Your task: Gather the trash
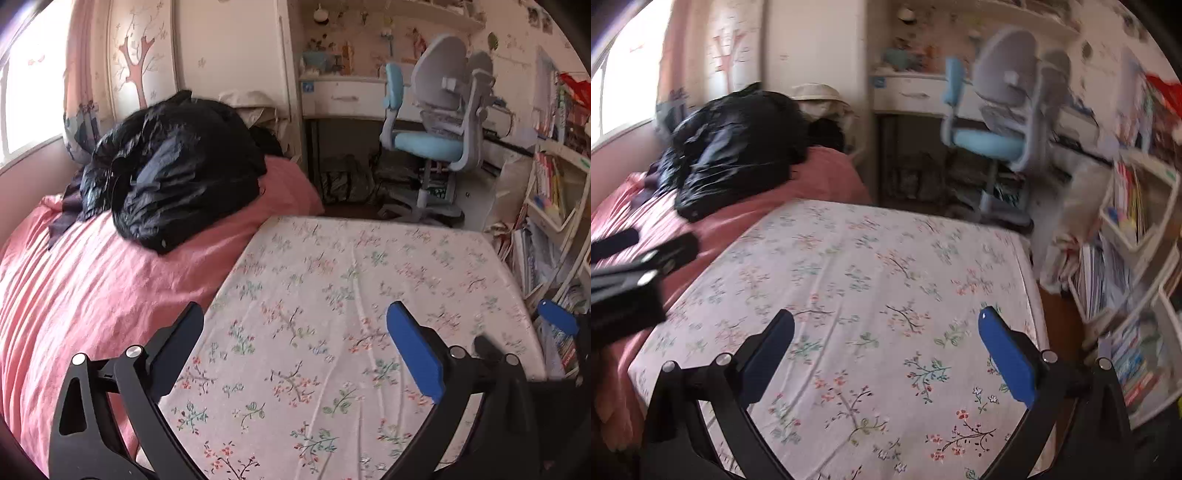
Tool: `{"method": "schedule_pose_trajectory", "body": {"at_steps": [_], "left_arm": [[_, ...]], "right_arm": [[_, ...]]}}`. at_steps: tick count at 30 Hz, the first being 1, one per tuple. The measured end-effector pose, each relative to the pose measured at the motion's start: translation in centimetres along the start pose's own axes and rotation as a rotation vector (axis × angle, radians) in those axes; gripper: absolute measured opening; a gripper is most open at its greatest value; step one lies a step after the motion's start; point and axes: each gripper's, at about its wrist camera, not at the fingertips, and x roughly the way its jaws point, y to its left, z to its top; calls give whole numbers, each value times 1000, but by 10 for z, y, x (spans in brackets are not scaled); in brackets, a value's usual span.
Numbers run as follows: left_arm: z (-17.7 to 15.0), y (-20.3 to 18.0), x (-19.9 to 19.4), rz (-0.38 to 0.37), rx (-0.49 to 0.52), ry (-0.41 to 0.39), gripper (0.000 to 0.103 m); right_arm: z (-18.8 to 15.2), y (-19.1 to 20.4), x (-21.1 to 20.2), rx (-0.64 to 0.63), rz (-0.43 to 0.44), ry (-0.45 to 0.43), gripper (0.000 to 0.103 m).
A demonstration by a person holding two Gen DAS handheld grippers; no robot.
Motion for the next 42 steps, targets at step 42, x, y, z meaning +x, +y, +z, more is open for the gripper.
{"method": "schedule_pose_trajectory", "body": {"at_steps": [42], "left_arm": [[7, -1, 17, -38, 2, -2, 96]], "right_arm": [[19, -1, -1, -17, -41, -56, 96]]}}
